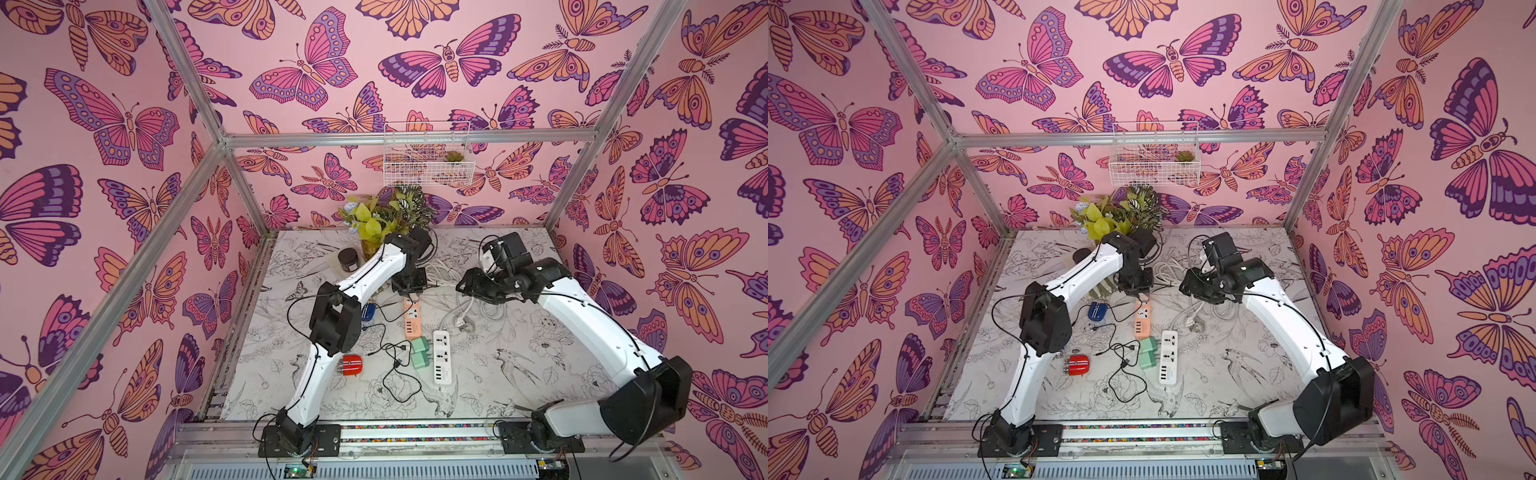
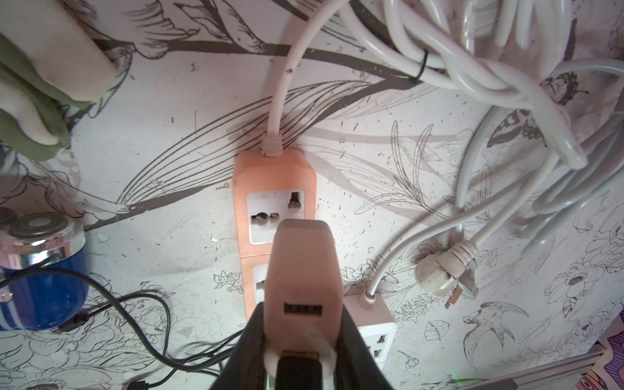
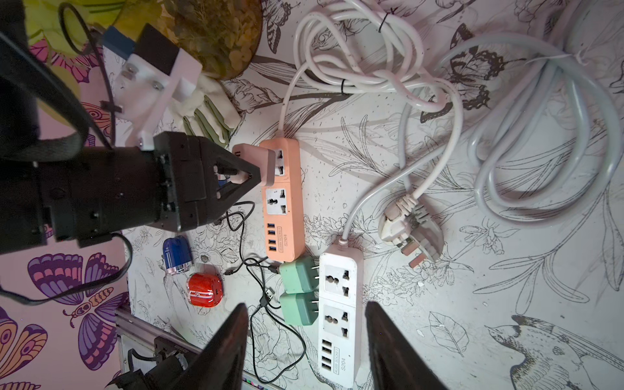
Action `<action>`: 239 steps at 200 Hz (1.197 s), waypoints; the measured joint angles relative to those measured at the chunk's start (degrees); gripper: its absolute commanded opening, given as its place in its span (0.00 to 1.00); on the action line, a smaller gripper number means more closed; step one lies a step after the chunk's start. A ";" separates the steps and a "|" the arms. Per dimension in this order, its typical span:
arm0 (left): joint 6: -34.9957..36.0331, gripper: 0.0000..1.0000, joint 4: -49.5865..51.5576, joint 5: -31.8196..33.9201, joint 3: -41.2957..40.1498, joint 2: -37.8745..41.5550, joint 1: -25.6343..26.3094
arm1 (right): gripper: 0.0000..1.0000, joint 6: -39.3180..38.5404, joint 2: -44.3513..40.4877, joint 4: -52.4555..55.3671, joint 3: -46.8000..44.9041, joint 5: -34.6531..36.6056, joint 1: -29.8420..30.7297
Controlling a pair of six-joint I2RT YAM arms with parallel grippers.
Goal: Charge the electric shaver
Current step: Insert the plug into the socket.
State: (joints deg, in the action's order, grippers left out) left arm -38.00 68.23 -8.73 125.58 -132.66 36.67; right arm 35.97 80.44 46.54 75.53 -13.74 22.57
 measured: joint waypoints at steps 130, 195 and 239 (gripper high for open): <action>-1.77 0.00 2.86 4.46 3.85 -2.45 0.85 | 0.57 0.07 -1.62 -0.57 -2.54 -0.92 -1.16; -3.15 0.00 3.13 4.24 5.55 -3.48 1.62 | 0.57 0.20 -2.32 -0.94 -3.58 -0.92 -1.36; -3.43 0.00 3.91 5.29 5.70 -3.50 1.62 | 0.57 0.22 -2.58 -1.09 -3.69 -0.94 -1.60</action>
State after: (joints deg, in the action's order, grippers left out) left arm -41.43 72.14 -3.44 131.28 -136.16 38.28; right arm 36.18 77.87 45.45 71.83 -14.68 20.97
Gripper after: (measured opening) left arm 0.293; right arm 0.571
